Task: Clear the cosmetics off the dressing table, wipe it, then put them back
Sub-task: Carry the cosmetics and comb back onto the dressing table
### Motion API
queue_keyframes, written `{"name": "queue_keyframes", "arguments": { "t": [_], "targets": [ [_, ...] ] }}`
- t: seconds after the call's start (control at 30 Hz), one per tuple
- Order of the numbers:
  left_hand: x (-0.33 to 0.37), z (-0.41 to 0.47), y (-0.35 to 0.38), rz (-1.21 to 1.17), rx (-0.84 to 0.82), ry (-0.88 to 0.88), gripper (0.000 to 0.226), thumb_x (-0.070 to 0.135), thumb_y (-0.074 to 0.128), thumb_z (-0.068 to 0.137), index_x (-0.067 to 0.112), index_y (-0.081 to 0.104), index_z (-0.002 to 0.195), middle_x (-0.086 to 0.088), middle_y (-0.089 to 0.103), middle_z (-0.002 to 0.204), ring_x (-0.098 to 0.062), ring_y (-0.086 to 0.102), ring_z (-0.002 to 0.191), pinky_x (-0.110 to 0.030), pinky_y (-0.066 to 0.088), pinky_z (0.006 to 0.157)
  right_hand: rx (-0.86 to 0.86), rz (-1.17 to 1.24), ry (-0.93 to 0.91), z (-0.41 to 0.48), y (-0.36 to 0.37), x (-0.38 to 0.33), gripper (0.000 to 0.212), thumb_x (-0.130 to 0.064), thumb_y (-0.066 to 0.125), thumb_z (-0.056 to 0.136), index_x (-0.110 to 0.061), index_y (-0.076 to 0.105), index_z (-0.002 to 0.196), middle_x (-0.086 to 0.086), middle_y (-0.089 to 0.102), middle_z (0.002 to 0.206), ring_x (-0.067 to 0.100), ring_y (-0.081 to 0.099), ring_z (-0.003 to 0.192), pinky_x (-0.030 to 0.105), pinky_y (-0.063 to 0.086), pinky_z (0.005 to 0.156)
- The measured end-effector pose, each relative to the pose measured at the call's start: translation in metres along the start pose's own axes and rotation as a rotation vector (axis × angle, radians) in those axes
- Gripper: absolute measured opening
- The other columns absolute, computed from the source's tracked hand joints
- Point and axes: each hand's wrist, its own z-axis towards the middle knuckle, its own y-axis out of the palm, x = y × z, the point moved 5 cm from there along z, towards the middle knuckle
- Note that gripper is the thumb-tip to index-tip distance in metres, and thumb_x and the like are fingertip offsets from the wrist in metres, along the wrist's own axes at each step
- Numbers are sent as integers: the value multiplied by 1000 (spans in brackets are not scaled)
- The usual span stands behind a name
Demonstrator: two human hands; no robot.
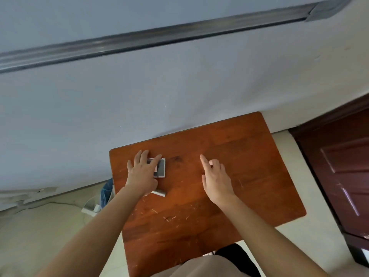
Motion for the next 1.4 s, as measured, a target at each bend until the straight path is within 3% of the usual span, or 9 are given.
{"name": "queue_keyframes", "arguments": {
  "t": [0.27,0.4,0.57,0.77,1.0,1.2,1.4],
  "targets": [
    [8,9,-14,12,149,28,81,39,74,76,43,28,143,-2,33,146,-28,25,137,-49,37,107,19,78,71,-3,-6,10,78,-8,59,95,-32,15,155,1,42,133,16,48,109,30,56,79],
    [30,1,-38,-34,234,47,80,45,74,75,44,30,142,-1,38,141,-27,32,133,-45,42,104,121,163,101,-14,-30,31,69,-10,58,97,-35,26,153,2,43,136,14,52,111,30,56,85],
    [97,-25,-90,-73,423,228,77,43,77,72,34,42,139,-3,45,129,-27,40,121,-44,49,93,328,261,182,-50,-85,83,51,-12,54,100,-30,44,146,1,43,142,15,55,116,29,54,91],
    [237,-81,-168,-206,761,556,70,45,76,72,27,51,134,0,51,119,-24,45,111,-43,53,75,626,294,324,-141,-173,180,48,-9,48,101,-24,44,147,0,37,144,17,61,97,37,56,80],
    [436,-190,-191,-279,932,969,71,53,66,68,27,52,132,8,51,115,-17,47,109,-32,50,64,995,297,497,-313,-222,301,44,-14,49,100,-23,48,143,-4,41,136,19,63,82,40,56,69],
    [607,-310,-149,-310,907,1337,71,41,78,68,21,55,131,4,55,117,-19,48,108,-27,42,71,1194,221,735,-483,-214,404,48,-14,53,94,-23,49,141,-7,39,136,15,61,79,38,57,65],
    [744,-429,-72,-369,795,1704,60,39,72,72,17,61,128,1,59,115,-22,53,102,-30,48,81,1321,179,1076,-647,-164,469,54,-6,57,87,-19,53,140,9,46,137,28,63,77,33,52,58]
  ]
}}
